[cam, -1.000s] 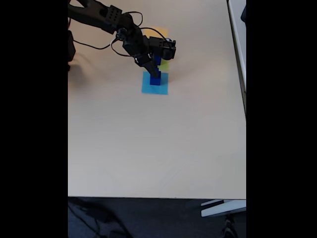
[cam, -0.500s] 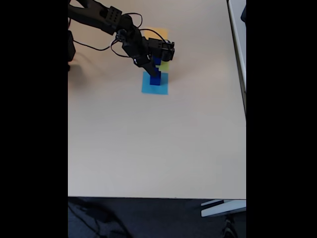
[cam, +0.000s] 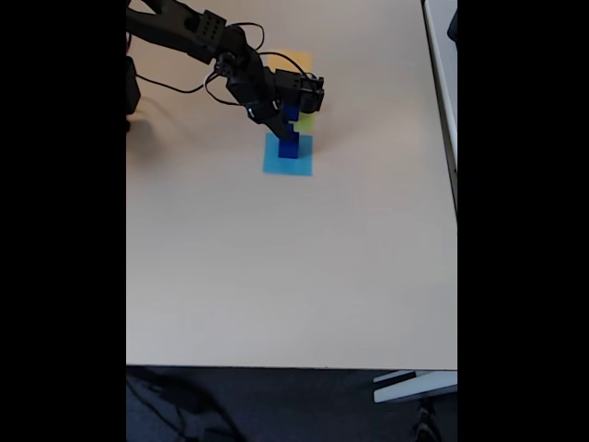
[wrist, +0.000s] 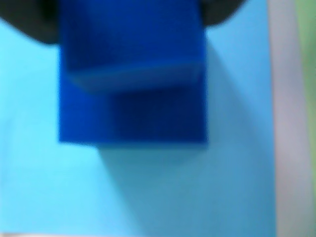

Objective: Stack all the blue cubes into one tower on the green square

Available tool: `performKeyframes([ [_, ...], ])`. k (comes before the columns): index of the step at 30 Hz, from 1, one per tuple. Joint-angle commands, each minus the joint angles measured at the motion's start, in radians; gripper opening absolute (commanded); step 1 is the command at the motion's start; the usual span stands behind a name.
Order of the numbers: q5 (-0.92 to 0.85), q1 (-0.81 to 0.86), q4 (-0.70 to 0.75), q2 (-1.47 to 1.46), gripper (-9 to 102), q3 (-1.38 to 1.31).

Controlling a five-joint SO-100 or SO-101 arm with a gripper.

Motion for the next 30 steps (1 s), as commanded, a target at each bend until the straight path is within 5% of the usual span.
performKeyframes([
  [1, -0.021, -0.002, 0.115, 0.078, 1, -0.196],
  [8, 0.025, -0.077, 0.321, 0.032, 1, -0.509],
  [30, 0.5, -0.503, 0.319, -0.282, 1, -0.747],
])
